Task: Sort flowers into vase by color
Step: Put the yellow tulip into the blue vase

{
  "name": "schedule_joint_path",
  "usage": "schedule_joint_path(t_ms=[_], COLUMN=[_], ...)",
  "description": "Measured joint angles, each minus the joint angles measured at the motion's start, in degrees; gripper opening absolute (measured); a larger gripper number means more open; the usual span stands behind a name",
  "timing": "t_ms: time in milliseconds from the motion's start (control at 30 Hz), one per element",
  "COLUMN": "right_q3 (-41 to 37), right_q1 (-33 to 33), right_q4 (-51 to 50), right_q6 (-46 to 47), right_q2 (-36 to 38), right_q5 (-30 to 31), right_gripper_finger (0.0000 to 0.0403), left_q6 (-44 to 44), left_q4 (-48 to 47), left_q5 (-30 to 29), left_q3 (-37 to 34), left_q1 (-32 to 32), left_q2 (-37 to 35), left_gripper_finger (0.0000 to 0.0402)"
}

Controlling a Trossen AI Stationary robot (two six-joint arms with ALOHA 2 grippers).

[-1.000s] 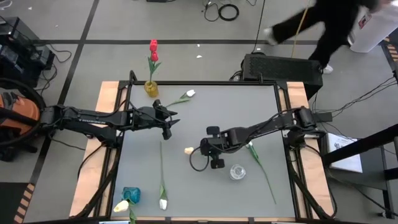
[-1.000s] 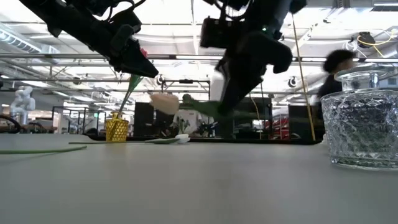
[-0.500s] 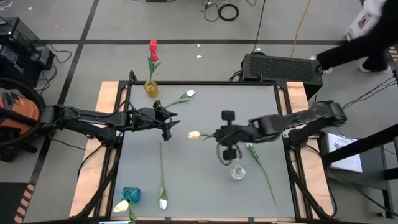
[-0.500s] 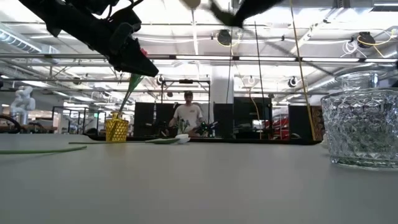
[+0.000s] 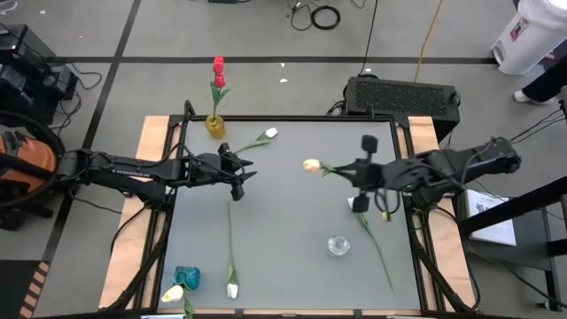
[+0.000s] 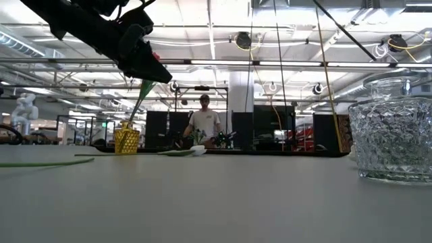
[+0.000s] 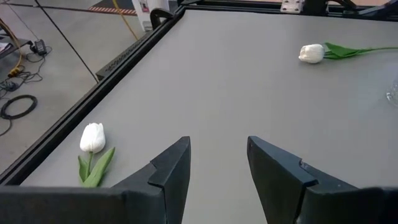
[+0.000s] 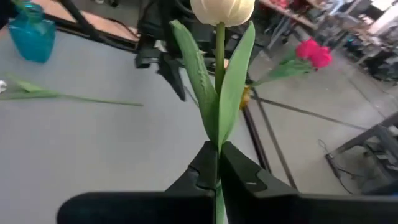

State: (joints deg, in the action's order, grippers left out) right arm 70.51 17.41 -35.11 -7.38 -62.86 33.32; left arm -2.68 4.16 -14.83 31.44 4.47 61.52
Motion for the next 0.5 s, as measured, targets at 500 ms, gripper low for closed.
schedule_joint_path(t_ms=[500], right_q3=[-38.5], right_q1=[-0.1], right_q4=[34.3], right_q6=[-3.3], right_q2=[28.6], right_q5=[-0.8], right_gripper_finger=[0.0000], left_q6=[0.6], left_q4=[1.8], left_q5=[-0.2], left_q3=[0.0], left_q1=[0.0], left_q2=[0.0], left_gripper_finger=[0.0167])
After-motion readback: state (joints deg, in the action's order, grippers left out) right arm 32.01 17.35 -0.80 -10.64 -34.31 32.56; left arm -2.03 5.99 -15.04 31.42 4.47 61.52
